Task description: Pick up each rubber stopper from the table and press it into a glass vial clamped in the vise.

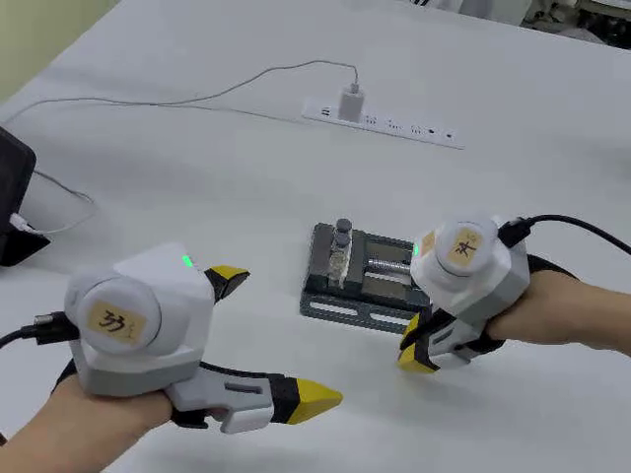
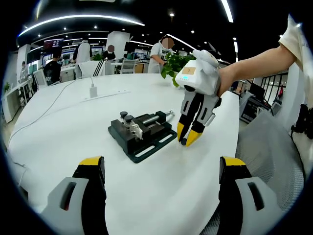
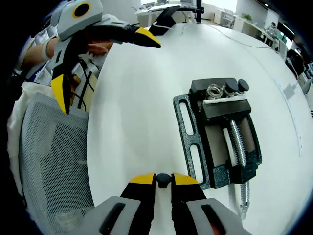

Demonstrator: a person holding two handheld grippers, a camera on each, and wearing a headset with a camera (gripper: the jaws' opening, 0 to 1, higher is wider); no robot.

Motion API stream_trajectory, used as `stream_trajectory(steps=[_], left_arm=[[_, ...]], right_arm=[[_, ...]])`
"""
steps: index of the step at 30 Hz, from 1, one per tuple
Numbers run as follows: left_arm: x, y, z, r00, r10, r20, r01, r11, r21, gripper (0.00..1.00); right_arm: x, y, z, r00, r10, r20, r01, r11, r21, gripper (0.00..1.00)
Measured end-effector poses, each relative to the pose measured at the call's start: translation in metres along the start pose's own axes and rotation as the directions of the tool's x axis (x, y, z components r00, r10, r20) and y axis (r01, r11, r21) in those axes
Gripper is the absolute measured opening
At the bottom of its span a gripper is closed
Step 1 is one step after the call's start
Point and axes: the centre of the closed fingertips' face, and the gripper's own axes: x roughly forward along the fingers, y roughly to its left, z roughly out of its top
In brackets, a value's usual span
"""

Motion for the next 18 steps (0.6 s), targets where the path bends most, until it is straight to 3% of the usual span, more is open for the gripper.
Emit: stream_trajectory(steps=[4,7,9,12,16,18], left_arm=[[0.004,-0.004,0.005,0.9999,-0.009,0.005,0.009,1.000,0.013,0.96],[0.008,-0.008,0.011,0.9997,-0.016,0.020,0.016,1.000,0.022,0.94],[0.010,-0.010,0.015,0.9993,-0.022,0.030,0.022,1.000,0.017,0.92],[0.013,-0.013,0.022,0.9983,-0.024,0.054,0.023,1.000,0.021,0.86],[0.017,-0.015,0.028,0.9971,-0.026,0.072,0.024,0.999,0.029,0.80],[0.018,-0.017,0.033,0.9959,-0.031,0.085,0.028,0.999,0.029,0.76]], right_arm=[[-0.020,-0.008,0.015,0.9917,-0.051,0.118,0.044,0.997,0.062,0.08],[-0.039,-0.009,0.028,0.9726,-0.083,0.217,0.061,0.993,0.106,0.08],[-0.048,-0.008,0.034,0.9614,-0.098,0.257,0.071,0.991,0.114,0.08],[-0.062,-0.003,0.043,0.9445,-0.134,0.300,0.116,0.990,0.075,0.07],[-0.076,0.006,0.061,0.9053,-0.149,0.398,0.113,0.987,0.113,0.07],[-0.084,0.010,0.071,0.8776,-0.155,0.454,0.106,0.986,0.132,0.07]])
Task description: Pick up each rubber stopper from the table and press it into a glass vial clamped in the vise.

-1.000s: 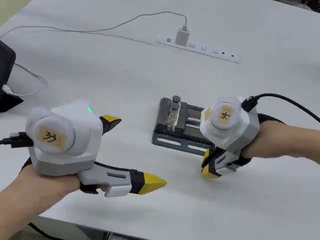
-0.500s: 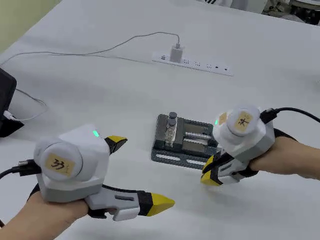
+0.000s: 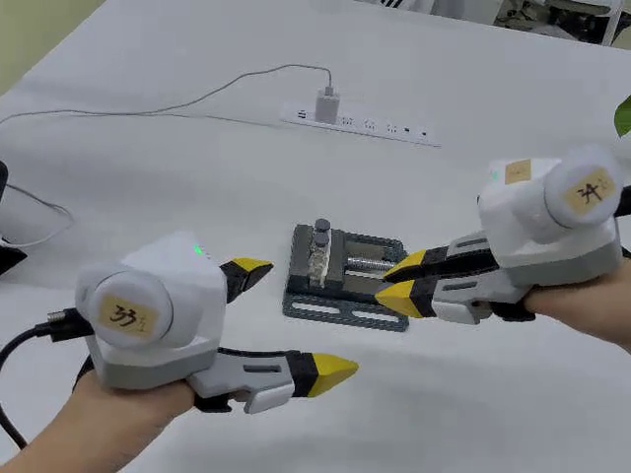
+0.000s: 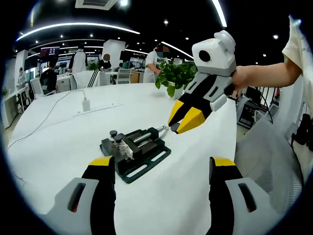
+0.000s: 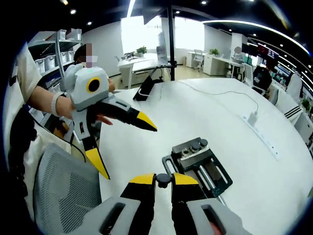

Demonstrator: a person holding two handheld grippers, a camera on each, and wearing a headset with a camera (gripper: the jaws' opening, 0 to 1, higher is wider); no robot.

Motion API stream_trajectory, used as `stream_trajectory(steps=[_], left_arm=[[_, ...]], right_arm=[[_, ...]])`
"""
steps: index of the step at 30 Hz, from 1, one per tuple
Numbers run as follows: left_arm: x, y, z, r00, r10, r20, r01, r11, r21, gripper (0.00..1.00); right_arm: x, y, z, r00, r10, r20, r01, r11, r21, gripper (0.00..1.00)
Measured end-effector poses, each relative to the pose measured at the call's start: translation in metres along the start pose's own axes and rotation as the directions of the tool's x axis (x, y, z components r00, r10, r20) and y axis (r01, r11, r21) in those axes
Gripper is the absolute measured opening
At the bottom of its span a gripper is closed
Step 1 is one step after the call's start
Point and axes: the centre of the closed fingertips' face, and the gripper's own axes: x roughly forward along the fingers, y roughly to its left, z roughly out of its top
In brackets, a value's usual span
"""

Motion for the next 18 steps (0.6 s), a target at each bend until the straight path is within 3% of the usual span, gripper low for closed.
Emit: stream_trajectory(steps=[4,6,10,18], left_arm=[[0.002,-0.003,0.008,0.9996,-0.003,0.028,0.003,1.000,0.002,0.64],[0.002,-0.004,0.012,0.9989,-0.004,0.046,0.004,1.000,0.003,0.57],[0.002,-0.006,0.025,0.9956,-0.003,0.094,0.002,1.000,0.010,0.40],[0.003,-0.010,0.047,0.9852,-0.014,0.171,0.015,1.000,-0.005,0.25]], right_arm=[[-0.007,0.003,0.022,0.9930,-0.025,0.115,0.020,0.998,0.051,0.07],[-0.009,0.006,0.028,0.9886,-0.031,0.147,0.023,0.998,0.056,0.07],[-0.013,0.012,0.043,0.9689,-0.029,0.246,-0.003,0.992,0.128,0.07],[-0.011,0.021,0.050,0.9536,-0.011,0.301,-0.039,0.987,0.159,0.07]])
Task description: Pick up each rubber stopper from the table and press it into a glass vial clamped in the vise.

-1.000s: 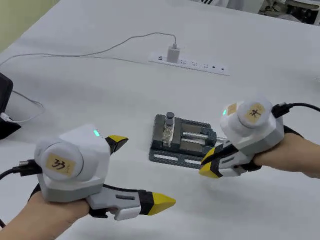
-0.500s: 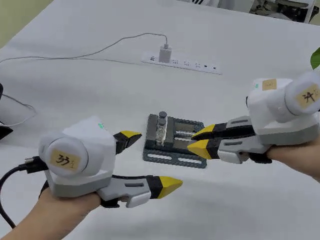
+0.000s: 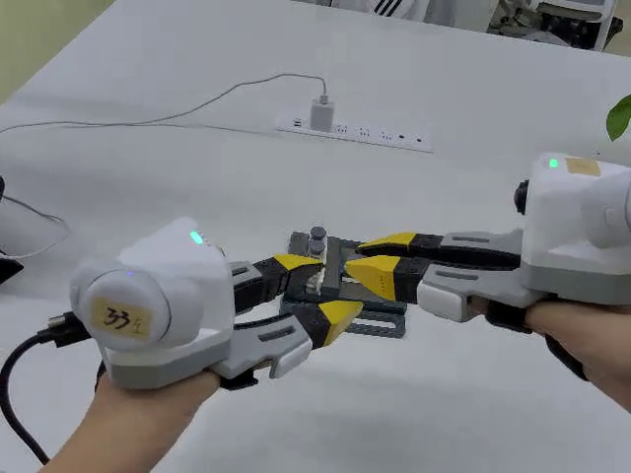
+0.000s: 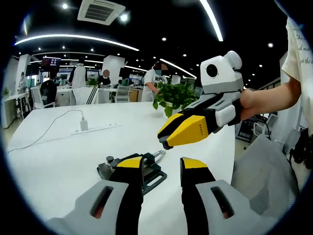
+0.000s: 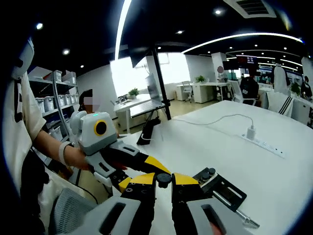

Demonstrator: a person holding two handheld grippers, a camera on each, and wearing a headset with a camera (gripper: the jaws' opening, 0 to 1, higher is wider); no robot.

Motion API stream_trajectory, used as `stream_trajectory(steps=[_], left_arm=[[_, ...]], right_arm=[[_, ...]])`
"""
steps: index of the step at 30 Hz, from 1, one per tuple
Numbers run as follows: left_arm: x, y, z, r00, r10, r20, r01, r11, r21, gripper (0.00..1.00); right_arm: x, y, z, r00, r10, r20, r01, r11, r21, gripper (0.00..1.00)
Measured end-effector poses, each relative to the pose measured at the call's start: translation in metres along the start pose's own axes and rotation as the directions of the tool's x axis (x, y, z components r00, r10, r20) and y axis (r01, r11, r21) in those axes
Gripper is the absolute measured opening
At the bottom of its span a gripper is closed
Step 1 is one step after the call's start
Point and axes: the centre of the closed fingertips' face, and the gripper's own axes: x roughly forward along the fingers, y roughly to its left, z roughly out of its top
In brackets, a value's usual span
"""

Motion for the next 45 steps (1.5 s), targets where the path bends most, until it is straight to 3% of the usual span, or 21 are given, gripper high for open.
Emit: stream_trajectory(steps=[13,17,28,36,40,45], left_arm=[[-0.003,-0.006,0.011,0.9974,-0.031,0.065,0.035,0.998,-0.058,0.07],[-0.004,-0.008,0.012,0.9960,-0.040,0.079,0.048,0.993,-0.104,0.05],[-0.005,-0.009,0.010,0.9949,-0.037,0.093,0.051,0.988,-0.146,0.04],[-0.004,-0.011,0.005,0.9965,-0.047,0.070,0.055,0.990,-0.128,0.03],[-0.005,-0.010,0.002,0.9972,-0.050,0.055,0.056,0.991,-0.120,0.03],[-0.005,-0.008,0.000,0.9978,-0.054,0.038,0.058,0.993,-0.106,0.03]], right_arm=[[0.003,0.002,0.000,0.9988,0.027,0.041,-0.028,0.999,0.019,0.07],[0.002,0.002,0.001,0.9976,0.031,0.062,-0.033,0.999,0.030,0.07],[0.001,0.003,-0.001,0.9949,0.038,0.094,-0.044,0.997,0.062,0.07],[0.000,0.009,-0.007,0.9972,0.052,0.054,-0.055,0.997,0.051,0.08],[-0.002,0.006,-0.009,0.9985,0.046,0.030,-0.047,0.998,0.030,0.21],[-0.005,0.006,-0.012,0.9988,0.049,-0.009,-0.049,0.999,-0.004,0.27]])
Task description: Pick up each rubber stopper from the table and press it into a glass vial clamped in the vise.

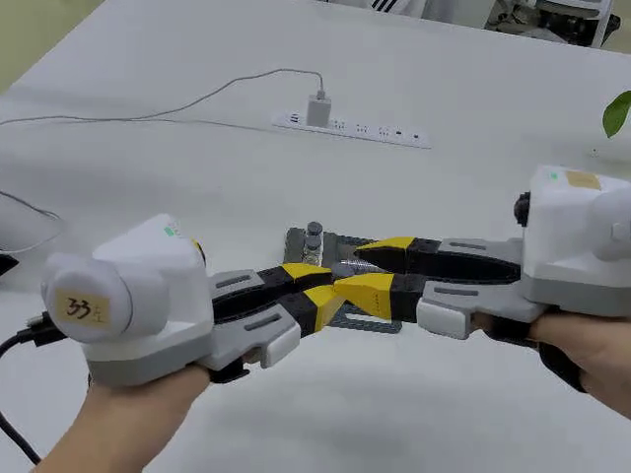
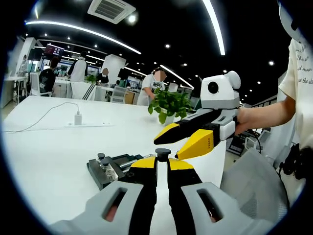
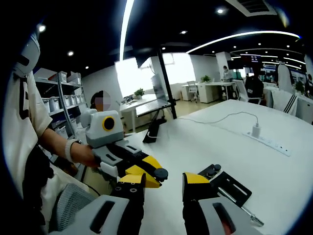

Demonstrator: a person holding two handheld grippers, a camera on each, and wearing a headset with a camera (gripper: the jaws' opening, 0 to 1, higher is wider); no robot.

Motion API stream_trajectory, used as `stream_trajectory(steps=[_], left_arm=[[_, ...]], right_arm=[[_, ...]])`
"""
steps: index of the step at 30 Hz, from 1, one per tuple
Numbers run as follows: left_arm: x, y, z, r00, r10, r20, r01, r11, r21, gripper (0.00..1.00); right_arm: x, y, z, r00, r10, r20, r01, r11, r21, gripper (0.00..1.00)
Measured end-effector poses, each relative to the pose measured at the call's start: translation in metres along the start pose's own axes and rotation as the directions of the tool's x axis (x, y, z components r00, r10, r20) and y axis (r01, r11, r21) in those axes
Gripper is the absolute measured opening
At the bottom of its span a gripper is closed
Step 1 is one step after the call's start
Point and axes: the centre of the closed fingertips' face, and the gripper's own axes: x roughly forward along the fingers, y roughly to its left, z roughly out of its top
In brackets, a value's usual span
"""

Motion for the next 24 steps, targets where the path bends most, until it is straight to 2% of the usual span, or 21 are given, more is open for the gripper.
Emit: stream_trajectory(steps=[5,10,15,20,24], left_arm=[[-0.001,0.000,-0.004,0.9997,-0.010,-0.023,0.010,1.000,0.023,0.03],[-0.002,0.000,-0.009,0.9979,-0.019,-0.061,0.024,0.998,0.066,0.03],[-0.004,-0.002,-0.017,0.9927,-0.039,-0.115,0.053,0.991,0.123,0.03],[-0.005,-0.007,-0.028,0.9813,-0.063,-0.182,0.096,0.979,0.182,0.03],[-0.004,-0.011,-0.037,0.9699,-0.082,-0.229,0.132,0.968,0.214,0.03]], right_arm=[[0.000,0.000,-0.007,0.9980,0.010,-0.062,-0.014,0.998,-0.057,0.29],[0.000,0.003,-0.008,0.9947,0.021,-0.100,-0.032,0.994,-0.106,0.29],[-0.004,0.004,-0.011,0.9865,0.046,-0.158,-0.072,0.984,-0.163,0.27],[-0.008,0.006,-0.023,0.9636,0.079,-0.255,-0.140,0.963,-0.229,0.25],[-0.010,0.011,-0.033,0.9336,0.101,-0.344,-0.206,0.936,-0.286,0.21]])
